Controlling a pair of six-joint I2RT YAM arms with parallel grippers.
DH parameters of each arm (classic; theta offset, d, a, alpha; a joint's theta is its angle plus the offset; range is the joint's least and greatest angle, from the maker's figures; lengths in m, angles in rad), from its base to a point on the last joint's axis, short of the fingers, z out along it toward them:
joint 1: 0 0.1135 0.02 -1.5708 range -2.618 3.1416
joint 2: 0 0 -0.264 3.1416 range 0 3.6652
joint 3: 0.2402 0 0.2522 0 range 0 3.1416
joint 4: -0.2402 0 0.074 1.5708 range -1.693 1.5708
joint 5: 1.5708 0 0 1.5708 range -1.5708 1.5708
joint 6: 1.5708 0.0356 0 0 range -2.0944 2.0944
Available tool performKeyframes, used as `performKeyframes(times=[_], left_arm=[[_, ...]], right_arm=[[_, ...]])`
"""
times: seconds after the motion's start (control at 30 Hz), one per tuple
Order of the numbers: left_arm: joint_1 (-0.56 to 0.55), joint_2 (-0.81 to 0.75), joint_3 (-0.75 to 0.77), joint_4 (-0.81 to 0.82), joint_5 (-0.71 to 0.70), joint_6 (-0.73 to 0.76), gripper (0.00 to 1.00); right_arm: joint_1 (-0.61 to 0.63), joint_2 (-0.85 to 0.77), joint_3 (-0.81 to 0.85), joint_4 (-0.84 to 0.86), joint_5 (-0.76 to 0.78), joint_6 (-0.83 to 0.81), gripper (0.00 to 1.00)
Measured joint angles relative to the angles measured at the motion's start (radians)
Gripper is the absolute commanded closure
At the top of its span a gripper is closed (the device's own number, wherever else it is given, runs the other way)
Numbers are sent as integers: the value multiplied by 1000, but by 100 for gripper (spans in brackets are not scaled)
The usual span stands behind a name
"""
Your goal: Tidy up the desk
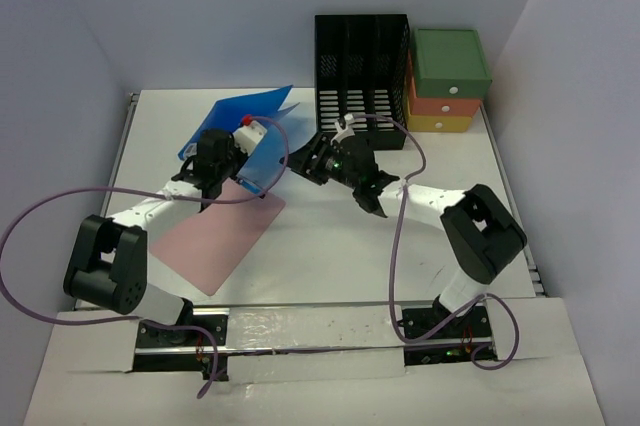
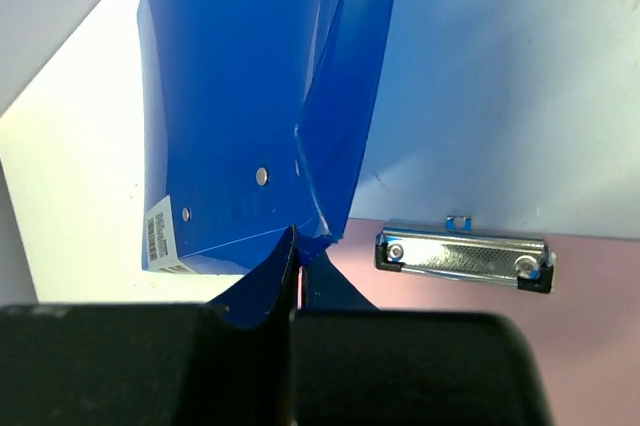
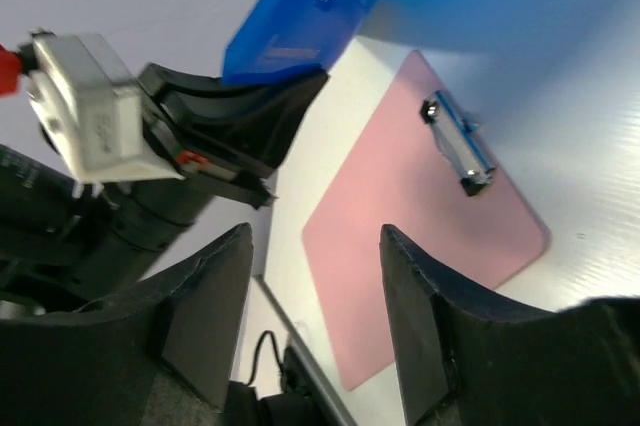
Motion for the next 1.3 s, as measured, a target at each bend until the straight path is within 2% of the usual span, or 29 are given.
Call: performKeyframes(times=[0.03,0.1,0.2,0.3,0.43,0.6,0.9,1.07,1.3], left_arm=[[4,0,9,-13,2,-17,100],[11,0,31,-51,15,-54,100],[37,-9,84,-120,48,-126,100],[87,-39,152,-186,92,-211,100],[143,-97,224,-228,117,-306,100],[155,-156,243,-280,144,-411,100],[171,-169,243,-289,182,-545,100],[182,-161,256,-288,203,-613,100],[183,-138,291,-305,221,-682,100]], right_arm=[[0,-7,-5,-7,9,-13,30],[2,-24,-16,-30,34,-49,14],[23,-69,-22,-90,110,-134,5],[94,-121,7,-173,252,-277,0],[223,-129,113,-228,398,-471,0],[299,-45,294,-257,490,-633,0],[378,209,538,-265,639,-788,0],[439,312,581,-228,727,-874,0],[458,454,747,-247,860,-916,0]])
